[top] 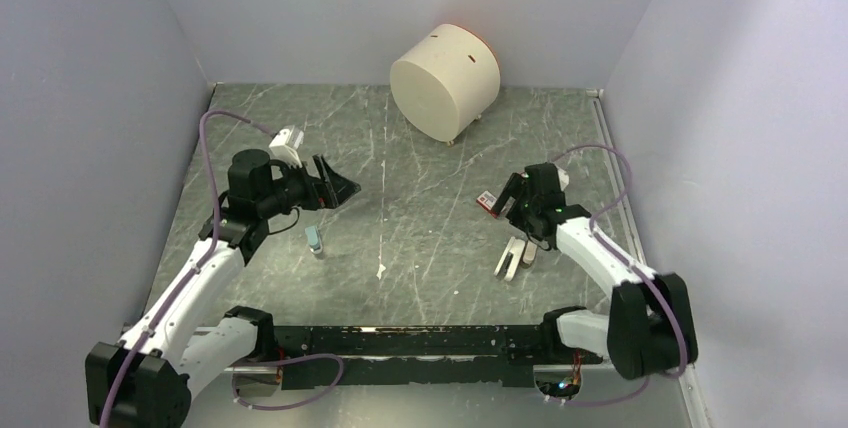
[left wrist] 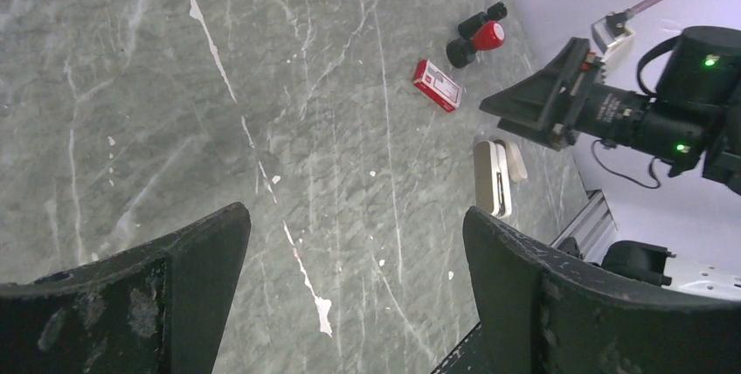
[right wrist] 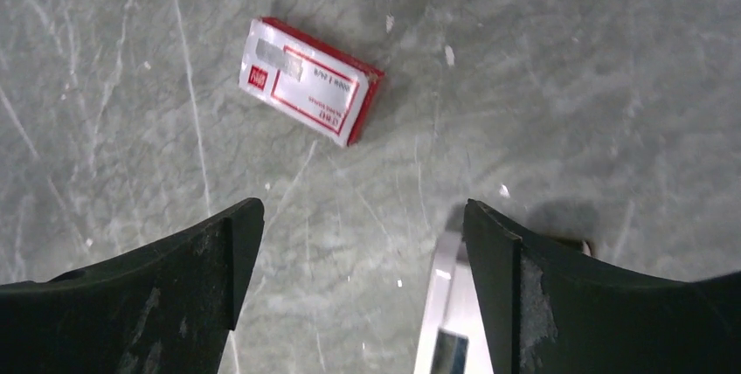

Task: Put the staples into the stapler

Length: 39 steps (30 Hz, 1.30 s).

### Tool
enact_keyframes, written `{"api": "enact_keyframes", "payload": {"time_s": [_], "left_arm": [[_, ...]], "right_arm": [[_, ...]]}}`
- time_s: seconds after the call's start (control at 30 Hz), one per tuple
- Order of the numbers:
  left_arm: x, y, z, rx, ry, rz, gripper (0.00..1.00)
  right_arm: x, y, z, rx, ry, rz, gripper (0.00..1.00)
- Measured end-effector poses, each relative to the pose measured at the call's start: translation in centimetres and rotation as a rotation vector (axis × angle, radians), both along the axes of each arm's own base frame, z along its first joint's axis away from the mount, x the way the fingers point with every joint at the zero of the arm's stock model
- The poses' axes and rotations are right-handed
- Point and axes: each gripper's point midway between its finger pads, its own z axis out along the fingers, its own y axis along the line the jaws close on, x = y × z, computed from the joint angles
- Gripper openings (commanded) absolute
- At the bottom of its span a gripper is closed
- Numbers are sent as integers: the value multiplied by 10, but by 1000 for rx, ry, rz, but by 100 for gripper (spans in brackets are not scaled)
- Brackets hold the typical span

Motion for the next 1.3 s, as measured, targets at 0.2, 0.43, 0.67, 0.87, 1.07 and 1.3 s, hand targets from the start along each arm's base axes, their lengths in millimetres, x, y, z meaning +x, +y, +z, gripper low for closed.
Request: {"api": "enact_keyframes", "payload": {"time_s": [0.2, 0.43, 0.67, 0.87, 1.07, 1.3], "left_arm": [[9, -3, -14, -10, 57, 7, 97], [16, -6, -24, -15, 92, 14, 97], [20, -6, -37, -5, 129, 18, 97], [21, -6, -42, 2, 143, 21, 97], [23, -5, -44, 10, 141, 25, 97], [24, -3, -45, 16, 142, 36, 97]], "right_arm": [[23, 12, -34, -66, 48, 6, 72], [43, 23, -45, -119, 26, 13, 76], [64, 24, -43, -132, -4, -14, 82], [80, 26, -43, -132, -23, -36, 82], [91, 36, -43, -141, -33, -17, 82], [85, 59, -45, -187, -20, 67, 73]]}}
